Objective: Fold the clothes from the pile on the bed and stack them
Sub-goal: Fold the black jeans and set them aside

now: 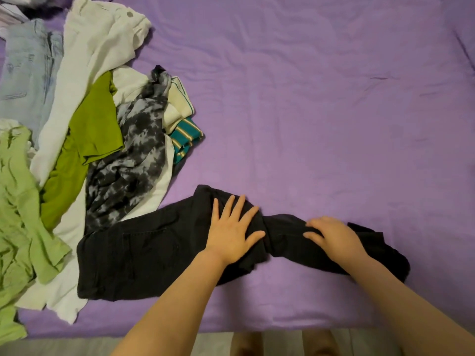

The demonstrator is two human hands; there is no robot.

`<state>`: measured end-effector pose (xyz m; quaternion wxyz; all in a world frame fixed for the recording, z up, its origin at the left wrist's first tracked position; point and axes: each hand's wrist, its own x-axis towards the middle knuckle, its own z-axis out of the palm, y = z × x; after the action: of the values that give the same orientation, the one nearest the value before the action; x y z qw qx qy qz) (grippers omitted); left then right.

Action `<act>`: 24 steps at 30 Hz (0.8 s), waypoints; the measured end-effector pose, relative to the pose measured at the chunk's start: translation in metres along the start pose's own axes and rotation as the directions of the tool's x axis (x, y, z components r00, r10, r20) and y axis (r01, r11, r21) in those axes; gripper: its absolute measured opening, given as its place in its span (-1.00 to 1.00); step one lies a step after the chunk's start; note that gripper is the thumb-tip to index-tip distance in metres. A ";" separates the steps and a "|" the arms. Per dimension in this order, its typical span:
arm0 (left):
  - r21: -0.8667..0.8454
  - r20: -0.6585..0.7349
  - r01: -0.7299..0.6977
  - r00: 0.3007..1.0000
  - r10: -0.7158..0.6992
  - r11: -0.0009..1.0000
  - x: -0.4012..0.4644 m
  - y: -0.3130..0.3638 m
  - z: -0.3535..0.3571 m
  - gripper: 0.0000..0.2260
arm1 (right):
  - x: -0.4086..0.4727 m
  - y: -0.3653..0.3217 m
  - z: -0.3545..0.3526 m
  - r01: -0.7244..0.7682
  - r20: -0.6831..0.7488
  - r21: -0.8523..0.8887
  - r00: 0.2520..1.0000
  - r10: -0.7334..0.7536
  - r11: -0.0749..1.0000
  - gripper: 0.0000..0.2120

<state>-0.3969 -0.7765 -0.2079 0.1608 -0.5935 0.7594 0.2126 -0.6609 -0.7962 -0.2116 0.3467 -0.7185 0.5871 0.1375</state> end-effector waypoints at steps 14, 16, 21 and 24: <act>-0.125 0.108 -0.040 0.993 0.054 0.991 0.055 0.011 -0.077 -0.42 | 0.026 0.058 -0.086 -0.017 -0.217 0.294 0.972 0.084 0.956 -0.78; -0.113 0.135 -0.022 0.990 0.037 0.993 0.068 0.017 -0.075 -0.45 | 0.039 0.062 -0.087 -0.042 -0.204 0.345 0.972 0.119 0.938 -0.80; -0.133 0.185 -0.041 0.981 0.065 0.990 0.094 0.057 -0.060 -0.56 | 0.033 0.091 -0.083 -0.076 0.024 0.351 0.997 0.073 0.933 -0.50; -0.205 0.140 -0.063 0.986 0.093 0.977 0.109 0.090 -0.055 -0.53 | 0.023 0.117 -0.088 -0.094 0.152 0.347 0.987 0.043 0.933 -0.44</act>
<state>-0.5101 -0.8770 -0.2026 0.1480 -0.5590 0.7428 0.3376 -0.7827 -0.8796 -0.2010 0.5058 -0.6120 0.6009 0.0927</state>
